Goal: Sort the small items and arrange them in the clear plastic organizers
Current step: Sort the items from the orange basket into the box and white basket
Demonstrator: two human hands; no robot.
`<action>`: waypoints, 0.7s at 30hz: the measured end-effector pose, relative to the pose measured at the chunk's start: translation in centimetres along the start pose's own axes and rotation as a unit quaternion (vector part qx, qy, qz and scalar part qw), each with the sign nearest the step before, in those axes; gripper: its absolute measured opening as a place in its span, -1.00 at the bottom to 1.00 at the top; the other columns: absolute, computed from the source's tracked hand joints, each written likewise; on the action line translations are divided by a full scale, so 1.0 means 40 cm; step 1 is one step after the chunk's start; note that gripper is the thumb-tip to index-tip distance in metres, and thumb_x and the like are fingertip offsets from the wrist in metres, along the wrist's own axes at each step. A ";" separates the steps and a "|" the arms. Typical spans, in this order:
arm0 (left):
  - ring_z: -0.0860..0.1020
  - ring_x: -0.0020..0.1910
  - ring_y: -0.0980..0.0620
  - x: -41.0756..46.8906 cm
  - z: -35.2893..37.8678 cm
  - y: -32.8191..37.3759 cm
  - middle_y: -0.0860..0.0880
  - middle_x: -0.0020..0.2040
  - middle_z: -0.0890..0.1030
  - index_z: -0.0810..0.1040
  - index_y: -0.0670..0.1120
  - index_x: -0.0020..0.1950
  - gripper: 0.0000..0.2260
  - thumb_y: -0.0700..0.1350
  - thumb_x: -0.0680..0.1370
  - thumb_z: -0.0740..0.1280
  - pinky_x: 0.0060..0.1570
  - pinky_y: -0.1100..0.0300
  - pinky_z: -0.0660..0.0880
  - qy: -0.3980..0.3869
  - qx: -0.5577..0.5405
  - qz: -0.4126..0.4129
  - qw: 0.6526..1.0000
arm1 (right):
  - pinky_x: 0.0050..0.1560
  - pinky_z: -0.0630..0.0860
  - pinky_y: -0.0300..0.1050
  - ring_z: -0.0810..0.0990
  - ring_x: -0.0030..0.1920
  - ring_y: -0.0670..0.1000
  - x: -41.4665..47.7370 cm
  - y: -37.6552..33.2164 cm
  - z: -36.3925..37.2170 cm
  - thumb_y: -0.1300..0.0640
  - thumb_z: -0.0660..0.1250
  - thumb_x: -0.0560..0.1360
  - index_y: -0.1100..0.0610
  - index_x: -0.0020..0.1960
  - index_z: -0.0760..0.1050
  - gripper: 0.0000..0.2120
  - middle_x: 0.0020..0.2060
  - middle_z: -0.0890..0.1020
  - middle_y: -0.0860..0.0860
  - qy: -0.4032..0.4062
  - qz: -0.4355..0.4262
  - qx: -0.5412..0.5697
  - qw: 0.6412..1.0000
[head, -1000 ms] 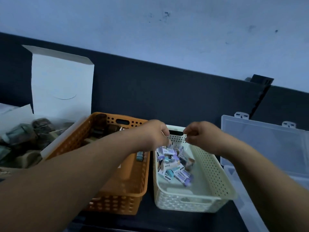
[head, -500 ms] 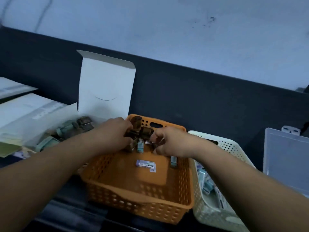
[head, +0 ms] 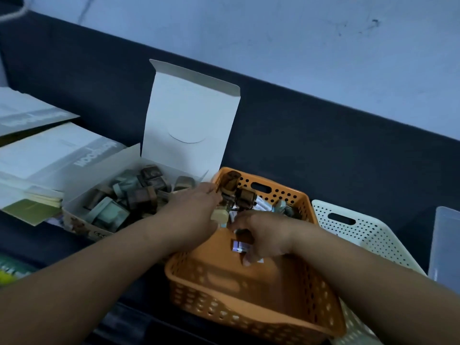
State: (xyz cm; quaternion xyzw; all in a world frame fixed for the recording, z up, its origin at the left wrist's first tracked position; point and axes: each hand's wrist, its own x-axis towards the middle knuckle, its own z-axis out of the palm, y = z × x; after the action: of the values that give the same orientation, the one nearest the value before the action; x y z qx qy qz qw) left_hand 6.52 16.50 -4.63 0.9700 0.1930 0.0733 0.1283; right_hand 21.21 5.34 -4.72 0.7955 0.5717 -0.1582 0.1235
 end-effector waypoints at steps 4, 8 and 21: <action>0.20 0.47 -0.05 0.002 0.004 -0.003 -0.01 0.54 0.10 0.26 0.00 0.49 -0.50 0.03 0.57 0.25 0.40 0.05 0.18 -0.005 0.010 0.007 1.000 | 0.21 0.48 -0.02 0.46 0.20 0.01 -0.018 0.016 0.014 -0.07 0.55 0.32 -0.07 0.37 0.37 -0.31 0.22 0.40 -0.09 0.030 0.008 0.061 0.998; 0.21 0.47 -0.06 0.002 0.004 -0.003 -0.02 0.55 0.09 0.28 0.00 0.48 -0.52 0.04 0.57 0.25 0.42 0.04 0.17 -0.007 0.012 0.009 1.000 | 0.33 0.40 0.01 0.37 0.38 0.07 0.003 0.011 0.016 -0.11 0.53 0.33 -0.09 0.53 0.14 -0.10 0.41 0.32 -0.04 0.010 0.032 0.044 0.998; 0.33 0.38 -0.01 0.015 0.015 -0.013 0.02 0.41 0.34 0.38 0.02 0.38 -0.62 0.04 0.58 0.22 0.40 0.01 0.17 -0.021 0.029 0.035 0.999 | 0.06 0.58 -0.03 0.61 -0.06 -0.08 -0.015 0.014 0.025 0.14 0.48 0.41 -0.06 -0.04 0.62 -0.83 -0.07 0.65 -0.12 0.070 0.011 0.176 0.982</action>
State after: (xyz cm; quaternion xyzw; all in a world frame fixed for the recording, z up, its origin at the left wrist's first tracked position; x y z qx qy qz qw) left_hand 6.99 17.06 -5.32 0.9808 0.1582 0.0515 0.1015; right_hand 21.46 4.27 -5.40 0.8201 0.5335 -0.1989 -0.0571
